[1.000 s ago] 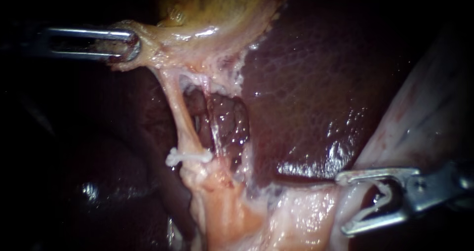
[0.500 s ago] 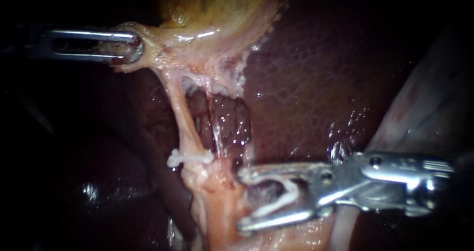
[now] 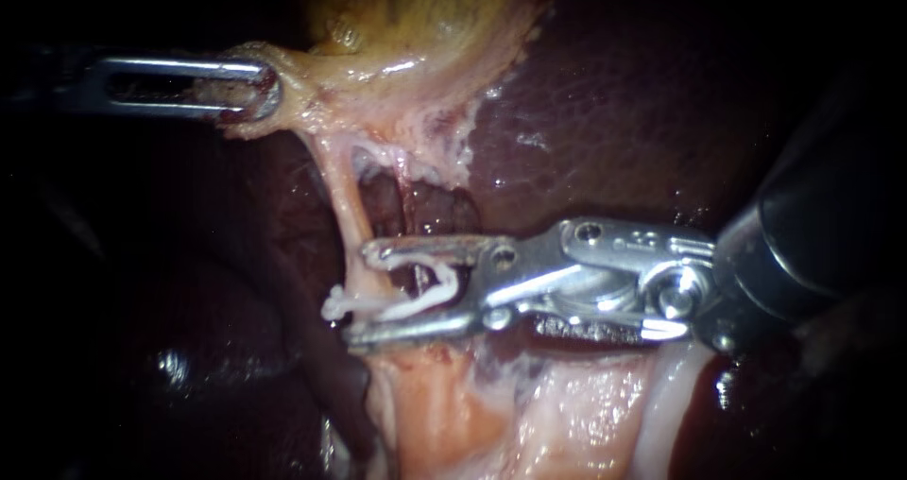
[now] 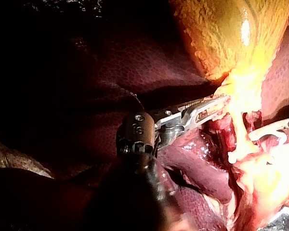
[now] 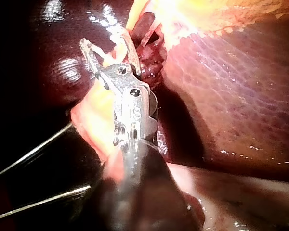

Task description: Clipping second clip left tube

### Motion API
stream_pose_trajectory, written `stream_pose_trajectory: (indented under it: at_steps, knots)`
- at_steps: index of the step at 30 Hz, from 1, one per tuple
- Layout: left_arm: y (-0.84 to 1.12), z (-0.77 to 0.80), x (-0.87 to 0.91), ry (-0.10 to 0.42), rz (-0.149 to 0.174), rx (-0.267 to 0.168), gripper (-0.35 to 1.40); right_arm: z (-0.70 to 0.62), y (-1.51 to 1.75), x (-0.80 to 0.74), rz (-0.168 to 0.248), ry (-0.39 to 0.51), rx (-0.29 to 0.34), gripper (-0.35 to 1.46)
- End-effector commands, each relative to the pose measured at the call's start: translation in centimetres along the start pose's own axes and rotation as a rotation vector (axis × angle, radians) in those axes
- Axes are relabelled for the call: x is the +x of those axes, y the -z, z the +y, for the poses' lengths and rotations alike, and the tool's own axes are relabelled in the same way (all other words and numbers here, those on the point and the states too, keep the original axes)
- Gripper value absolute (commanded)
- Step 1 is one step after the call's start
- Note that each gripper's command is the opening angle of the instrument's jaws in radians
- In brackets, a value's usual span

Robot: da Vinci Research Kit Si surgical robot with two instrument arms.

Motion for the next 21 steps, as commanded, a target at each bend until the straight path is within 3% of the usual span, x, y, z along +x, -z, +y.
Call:
stream_pose_trajectory:
  at_steps: [1, 12, 21]
  knots:
    - [0.0, 0.01, 0.0, 0.0, -0.001, -0.001, -0.35, 0.04, 0.02, -0.02, 0.0, 0.001, 0.001, 0.5]
    - [-0.01, 0.02, 0.0, 0.0, -0.002, -0.003, -0.35, 0.35, -0.04, -0.33, -0.004, 0.014, -0.007, 0.5]
    - [-0.03, 0.02, -0.01, -0.001, -0.003, -0.004, -0.35, 0.46, -0.25, -0.32, -0.005, 0.016, 0.02, 0.5]
